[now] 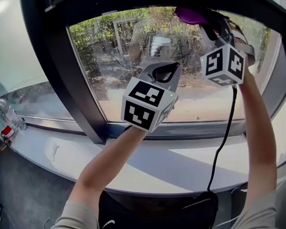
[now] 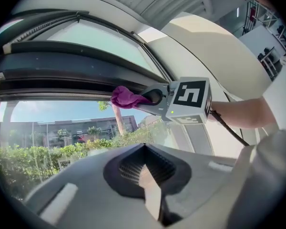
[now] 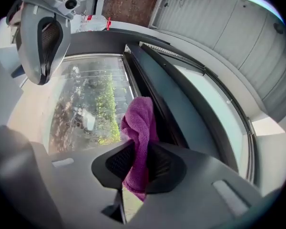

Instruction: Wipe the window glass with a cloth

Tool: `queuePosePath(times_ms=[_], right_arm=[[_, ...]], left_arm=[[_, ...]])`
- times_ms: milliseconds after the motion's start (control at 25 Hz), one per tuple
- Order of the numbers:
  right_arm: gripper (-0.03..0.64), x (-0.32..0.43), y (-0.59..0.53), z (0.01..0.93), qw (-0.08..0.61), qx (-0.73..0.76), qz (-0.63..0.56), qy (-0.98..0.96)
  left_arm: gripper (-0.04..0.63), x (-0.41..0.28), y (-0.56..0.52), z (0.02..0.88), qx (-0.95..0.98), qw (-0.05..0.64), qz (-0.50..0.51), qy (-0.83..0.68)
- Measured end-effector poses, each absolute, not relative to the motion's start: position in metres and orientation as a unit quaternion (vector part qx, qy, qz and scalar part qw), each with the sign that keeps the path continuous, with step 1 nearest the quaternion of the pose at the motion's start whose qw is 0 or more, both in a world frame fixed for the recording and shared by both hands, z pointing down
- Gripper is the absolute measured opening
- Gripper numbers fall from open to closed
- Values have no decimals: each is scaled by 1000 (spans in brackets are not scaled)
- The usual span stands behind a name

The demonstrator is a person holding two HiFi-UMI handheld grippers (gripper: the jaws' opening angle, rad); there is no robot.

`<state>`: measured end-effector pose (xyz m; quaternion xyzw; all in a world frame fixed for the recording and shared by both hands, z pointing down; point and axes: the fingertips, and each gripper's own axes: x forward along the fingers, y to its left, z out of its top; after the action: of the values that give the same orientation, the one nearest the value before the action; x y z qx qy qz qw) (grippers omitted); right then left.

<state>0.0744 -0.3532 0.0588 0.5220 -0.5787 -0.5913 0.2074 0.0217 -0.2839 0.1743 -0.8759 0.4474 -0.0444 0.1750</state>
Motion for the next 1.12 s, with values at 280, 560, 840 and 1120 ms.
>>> queuePosePath(times_ms=[280,560,840,1120], right_arm=[[80,71,-356,121,240,480,-570,-623],[80,70,-359,235,283,437,-530,-669],[80,66,-361,356,320,394,-459,-729],[80,62,-365,464,373,335,-397,-769]], left_arm=[[0,15,-303,227,-874,147,-66,458],[0,10,-314,292,-871,119,-112,463],[0,6,-315,349,-874,73,-140,459],[0,4,-313,403,-873,24,-158,460]])
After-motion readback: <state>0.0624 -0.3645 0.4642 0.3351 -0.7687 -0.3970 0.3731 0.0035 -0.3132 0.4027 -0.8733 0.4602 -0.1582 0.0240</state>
